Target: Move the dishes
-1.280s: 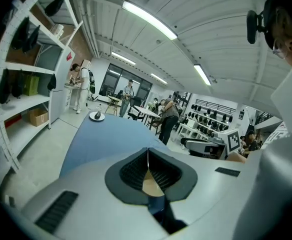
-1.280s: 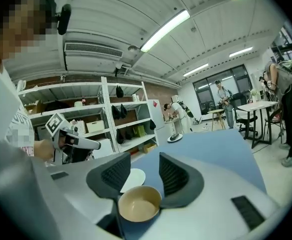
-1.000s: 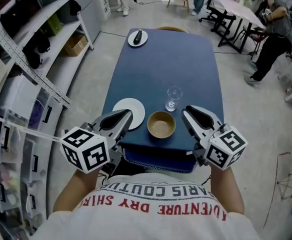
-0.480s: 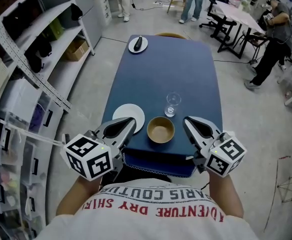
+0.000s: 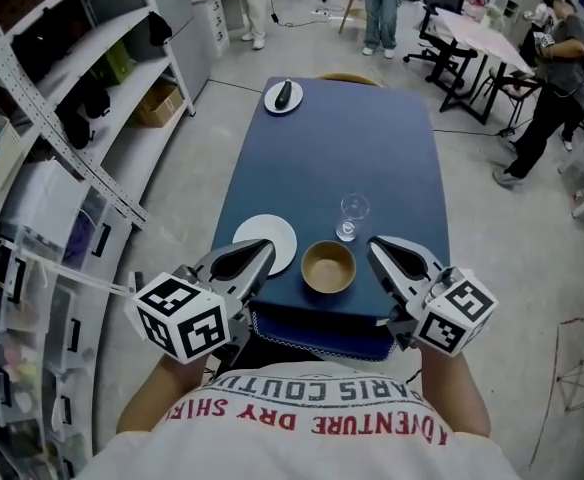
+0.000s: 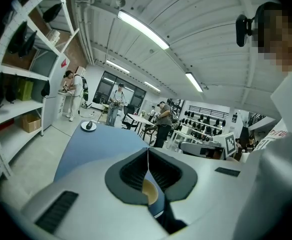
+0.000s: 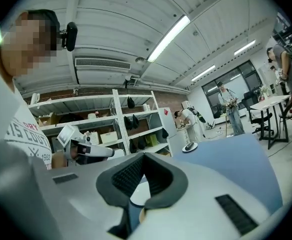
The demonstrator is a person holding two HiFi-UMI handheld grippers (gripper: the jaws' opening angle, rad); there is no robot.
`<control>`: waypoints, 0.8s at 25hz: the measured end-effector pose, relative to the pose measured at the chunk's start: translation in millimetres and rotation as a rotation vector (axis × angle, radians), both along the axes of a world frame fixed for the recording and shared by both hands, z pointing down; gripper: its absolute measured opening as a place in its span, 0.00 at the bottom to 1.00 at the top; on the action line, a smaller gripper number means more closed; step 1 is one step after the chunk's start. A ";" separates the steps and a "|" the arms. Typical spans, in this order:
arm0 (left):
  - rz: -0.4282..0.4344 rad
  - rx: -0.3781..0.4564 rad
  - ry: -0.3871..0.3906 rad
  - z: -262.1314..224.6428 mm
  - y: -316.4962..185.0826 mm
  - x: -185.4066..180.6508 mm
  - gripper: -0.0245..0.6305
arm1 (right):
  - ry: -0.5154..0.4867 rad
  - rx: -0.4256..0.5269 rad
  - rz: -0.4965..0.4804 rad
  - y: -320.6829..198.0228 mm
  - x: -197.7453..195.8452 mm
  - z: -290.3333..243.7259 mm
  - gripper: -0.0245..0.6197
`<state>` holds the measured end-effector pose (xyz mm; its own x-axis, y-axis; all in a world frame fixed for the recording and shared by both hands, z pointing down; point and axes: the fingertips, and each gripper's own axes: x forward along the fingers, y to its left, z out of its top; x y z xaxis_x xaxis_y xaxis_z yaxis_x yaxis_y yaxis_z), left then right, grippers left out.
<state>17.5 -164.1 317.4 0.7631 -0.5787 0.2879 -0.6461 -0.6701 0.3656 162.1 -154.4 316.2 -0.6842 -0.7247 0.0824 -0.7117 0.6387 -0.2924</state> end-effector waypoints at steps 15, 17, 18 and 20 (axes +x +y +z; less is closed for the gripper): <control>0.012 -0.005 -0.001 6.0 2.9 1.8 0.08 | 0.006 0.001 0.021 6.5 5.7 1.0 0.07; 0.014 -0.006 -0.003 6.2 3.7 2.4 0.08 | 0.009 0.000 0.020 7.1 5.6 1.3 0.07; 0.015 -0.006 -0.005 6.3 3.7 2.2 0.08 | 0.011 0.001 0.020 6.7 5.3 0.9 0.07; 0.015 -0.004 -0.009 6.1 3.2 1.3 0.08 | 0.013 0.005 0.019 5.4 4.0 -1.4 0.07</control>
